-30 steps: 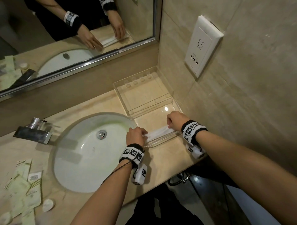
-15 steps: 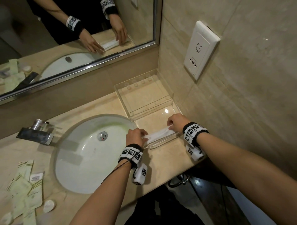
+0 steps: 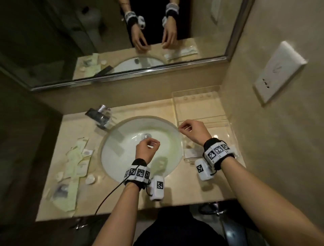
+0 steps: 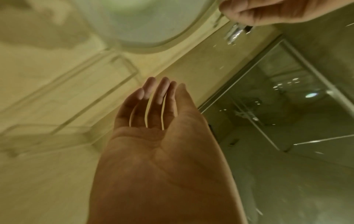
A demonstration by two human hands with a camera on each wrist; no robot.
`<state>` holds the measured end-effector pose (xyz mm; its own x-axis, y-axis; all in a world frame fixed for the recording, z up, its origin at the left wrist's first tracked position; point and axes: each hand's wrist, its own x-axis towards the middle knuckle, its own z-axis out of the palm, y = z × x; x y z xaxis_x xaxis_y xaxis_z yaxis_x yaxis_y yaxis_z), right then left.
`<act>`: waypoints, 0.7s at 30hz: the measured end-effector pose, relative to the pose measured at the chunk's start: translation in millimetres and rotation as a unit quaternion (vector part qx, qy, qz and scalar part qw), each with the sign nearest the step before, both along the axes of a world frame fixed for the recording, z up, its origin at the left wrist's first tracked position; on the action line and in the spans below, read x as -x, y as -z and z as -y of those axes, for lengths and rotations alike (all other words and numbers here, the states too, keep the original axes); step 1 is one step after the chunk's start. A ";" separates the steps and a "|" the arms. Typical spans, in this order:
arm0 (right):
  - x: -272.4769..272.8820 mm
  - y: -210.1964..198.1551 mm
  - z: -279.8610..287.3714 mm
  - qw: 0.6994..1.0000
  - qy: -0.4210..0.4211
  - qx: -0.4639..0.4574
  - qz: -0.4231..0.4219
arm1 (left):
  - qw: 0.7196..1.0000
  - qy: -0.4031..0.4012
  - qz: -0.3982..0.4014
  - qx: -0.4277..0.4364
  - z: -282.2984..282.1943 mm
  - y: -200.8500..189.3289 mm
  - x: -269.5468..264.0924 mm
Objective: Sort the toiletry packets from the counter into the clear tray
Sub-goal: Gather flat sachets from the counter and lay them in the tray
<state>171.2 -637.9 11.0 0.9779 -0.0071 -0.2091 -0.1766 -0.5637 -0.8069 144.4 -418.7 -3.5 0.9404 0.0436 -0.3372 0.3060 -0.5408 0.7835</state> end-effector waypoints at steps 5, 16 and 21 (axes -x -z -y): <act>-14.7 -4.0 -84.3 0.992 -0.119 -0.024 0.013 | 0.993 -0.114 0.000 -0.026 -71.8 -9.0 35.9; -2.1 6.6 -268.2 0.948 -0.315 -0.031 -0.026 | 0.942 -0.330 -0.035 -0.053 -225.8 -4.1 123.2; 4.3 19.7 -338.7 0.937 -0.347 -0.019 -0.047 | 0.927 -0.368 -0.053 -0.045 -287.1 9.8 136.2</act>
